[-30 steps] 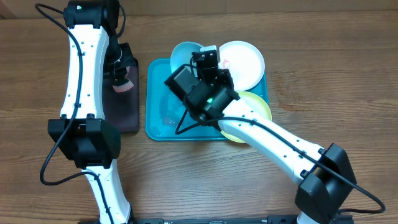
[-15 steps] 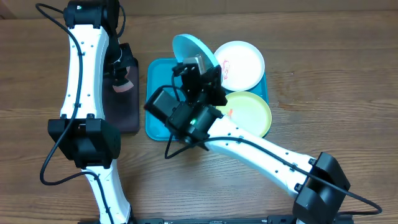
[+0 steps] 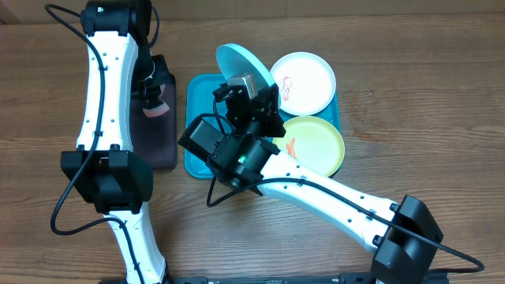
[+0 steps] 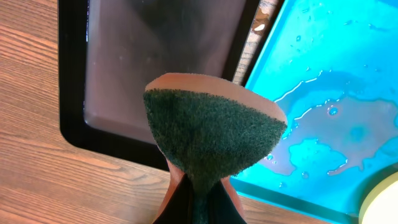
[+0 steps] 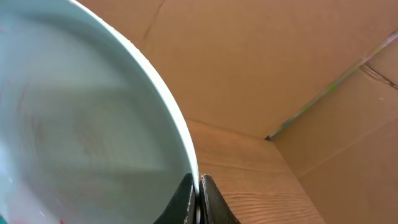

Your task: Clean dirty plates on tray and stack at the side

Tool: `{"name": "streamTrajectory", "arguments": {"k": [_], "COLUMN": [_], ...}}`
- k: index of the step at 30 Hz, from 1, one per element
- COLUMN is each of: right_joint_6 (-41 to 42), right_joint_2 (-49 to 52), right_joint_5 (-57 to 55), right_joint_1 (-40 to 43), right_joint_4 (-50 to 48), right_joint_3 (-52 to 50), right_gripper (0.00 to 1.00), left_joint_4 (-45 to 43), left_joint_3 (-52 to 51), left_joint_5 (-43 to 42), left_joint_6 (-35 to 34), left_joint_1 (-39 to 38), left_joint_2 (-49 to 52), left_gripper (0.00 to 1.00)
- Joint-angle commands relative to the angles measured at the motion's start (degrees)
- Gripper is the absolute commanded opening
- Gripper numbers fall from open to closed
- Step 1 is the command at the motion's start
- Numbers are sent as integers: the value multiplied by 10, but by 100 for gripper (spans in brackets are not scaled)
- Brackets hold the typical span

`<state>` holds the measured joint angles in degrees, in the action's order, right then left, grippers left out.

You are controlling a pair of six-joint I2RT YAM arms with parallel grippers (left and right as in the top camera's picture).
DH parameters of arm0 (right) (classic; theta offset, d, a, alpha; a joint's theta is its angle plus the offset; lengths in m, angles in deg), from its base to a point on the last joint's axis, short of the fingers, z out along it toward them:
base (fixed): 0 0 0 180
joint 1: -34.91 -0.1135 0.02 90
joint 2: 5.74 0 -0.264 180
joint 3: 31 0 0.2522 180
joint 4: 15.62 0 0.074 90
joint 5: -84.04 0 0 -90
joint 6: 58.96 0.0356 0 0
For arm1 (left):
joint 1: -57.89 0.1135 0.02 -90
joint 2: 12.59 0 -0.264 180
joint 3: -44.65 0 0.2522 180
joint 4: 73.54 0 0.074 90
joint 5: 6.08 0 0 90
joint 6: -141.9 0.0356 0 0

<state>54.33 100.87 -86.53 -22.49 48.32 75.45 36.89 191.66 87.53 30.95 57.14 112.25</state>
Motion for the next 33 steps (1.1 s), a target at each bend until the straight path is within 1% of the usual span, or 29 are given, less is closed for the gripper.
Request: {"name": "streamTrajectory", "arguments": {"k": [1, 7, 10, 14, 18, 19, 21, 24, 28, 31, 33], "right_joint_6": [2, -13, -15, -15, -15, -15, -12, 22, 87, 102, 102], "right_joint_2": [-4, -4, -4, -4, -4, -4, -4, -4, 3, 20, 34], "right_joint_5": [5, -95, -83, 4, -7, 6, 82, 274, 543, 677, 735], "right_joint_1": [0, 0, 0, 0, 0, 0, 5, 40, 123, 184, 211], "right_joint_4": [1, -3, -3, 1, 2, 5, 12, 19, 17, -4, -17], "right_joint_3": [7, 7, 7, 7, 7, 7, 7, 7, 3, -16, -28], "right_gripper": [4, 4, 4, 4, 4, 4, 4, 4, 4, 4, 4], "left_joint_4": [2, 2, 2, 2, 2, 2, 2, 2, 2, 2, 1], "left_joint_3": [9, 9, 9, 9, 9, 9, 9, 9, 9, 9, 9], "left_joint_5": [-5, -5, -5, -4, -5, -5, -5, -7, -7, -7, -7], "left_joint_6": [7, 7, 7, 7, 9, 9, 9, 8, 8, 8, 8], "left_joint_1": [-3, -3, -3, -3, -3, -3, -3, -5, -10, -14, -18], "left_joint_2": [-1, -1, -1, -1, -1, -1, -1, -1, -1, -1, -1], "left_gripper": [4, 4, 4, 4, 4, 4, 4, 4, 4, 4, 4]}}
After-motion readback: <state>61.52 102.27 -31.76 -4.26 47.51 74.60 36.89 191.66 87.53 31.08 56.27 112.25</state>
